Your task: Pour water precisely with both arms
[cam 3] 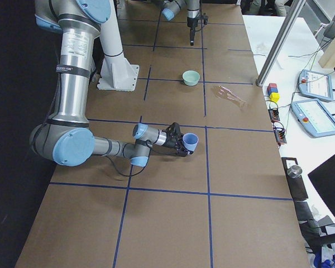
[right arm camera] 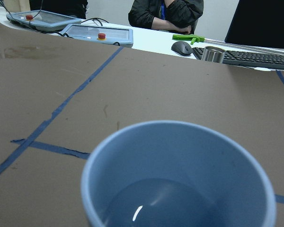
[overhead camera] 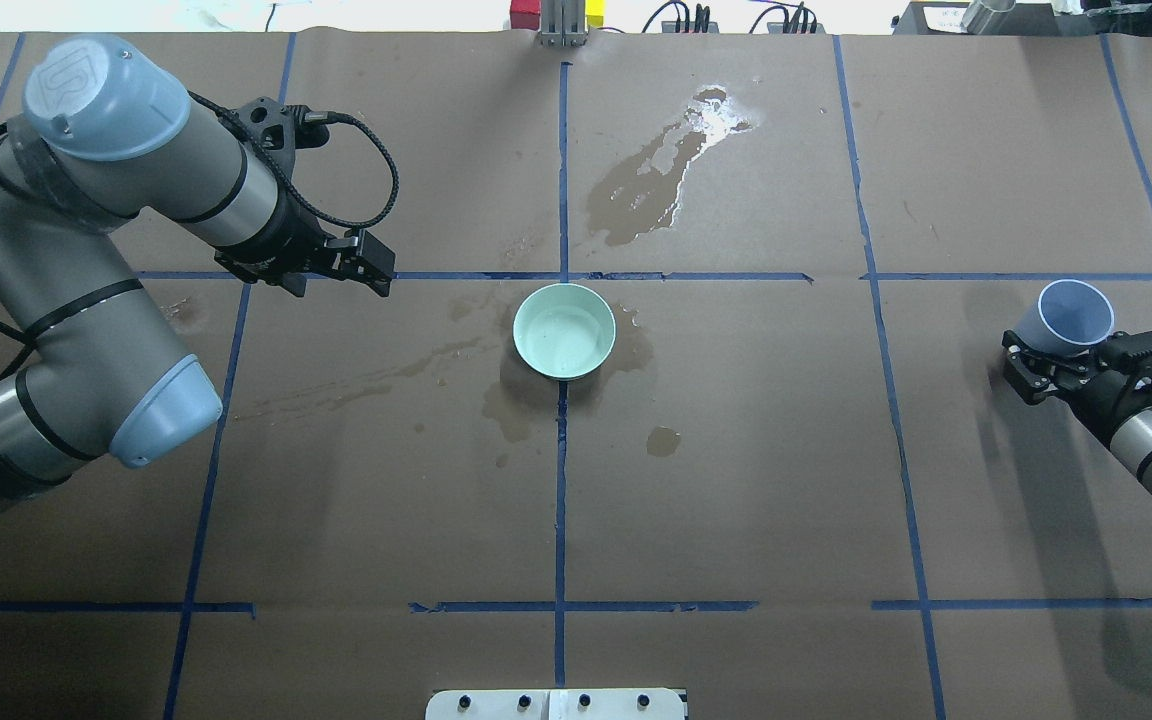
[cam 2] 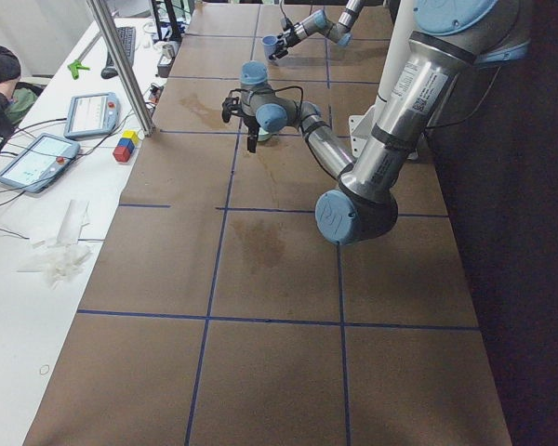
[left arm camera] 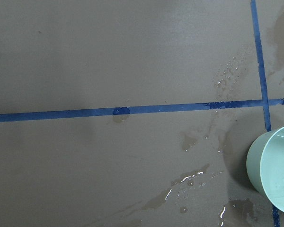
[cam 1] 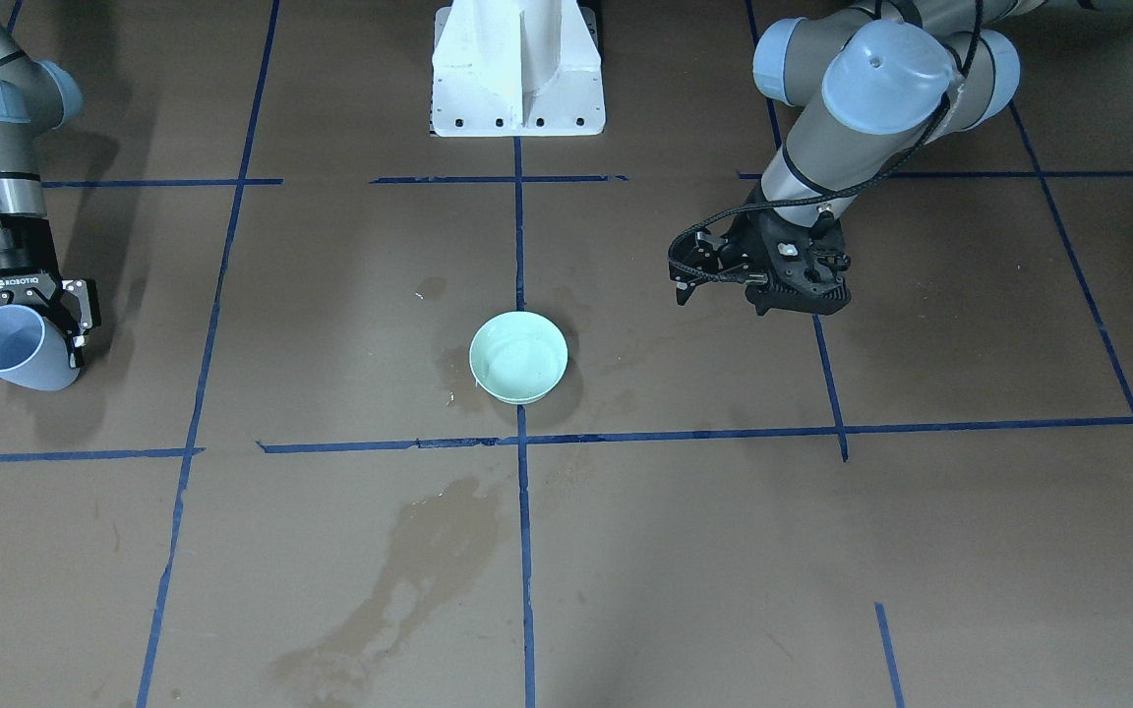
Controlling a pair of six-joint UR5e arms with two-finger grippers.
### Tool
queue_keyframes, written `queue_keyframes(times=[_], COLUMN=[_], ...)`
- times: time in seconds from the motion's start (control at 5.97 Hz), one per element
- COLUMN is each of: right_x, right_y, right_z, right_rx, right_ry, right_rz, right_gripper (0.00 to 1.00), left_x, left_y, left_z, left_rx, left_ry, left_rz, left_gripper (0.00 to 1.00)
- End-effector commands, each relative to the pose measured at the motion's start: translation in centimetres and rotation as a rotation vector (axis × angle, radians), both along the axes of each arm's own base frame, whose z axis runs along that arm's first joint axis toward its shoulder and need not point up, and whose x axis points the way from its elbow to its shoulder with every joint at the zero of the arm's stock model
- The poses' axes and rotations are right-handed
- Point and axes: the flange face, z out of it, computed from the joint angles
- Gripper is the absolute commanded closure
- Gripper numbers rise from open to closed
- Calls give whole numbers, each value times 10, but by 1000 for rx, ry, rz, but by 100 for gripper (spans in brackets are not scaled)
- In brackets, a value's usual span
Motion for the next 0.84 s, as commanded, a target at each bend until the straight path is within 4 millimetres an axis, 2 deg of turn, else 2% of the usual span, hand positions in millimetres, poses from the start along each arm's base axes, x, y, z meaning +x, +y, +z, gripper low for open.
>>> queue_keyframes(times=[0.0, 0.5, 0.67], right_x=[2, 4, 13], right_y=[2, 5, 22], right_z=[-2, 1, 7], right_rx=[11, 6, 9], right_ry=[-21, -23, -71], right_rz=[-2, -5, -41], right_gripper=[1, 0, 0], left_x=[0, 0, 0], left_y=[0, 0, 0], left_z=[0, 0, 0], left_rx=[0, -1, 0], left_ry=[1, 0, 0], left_rz=[1, 1, 0], left_gripper=[0, 0, 0])
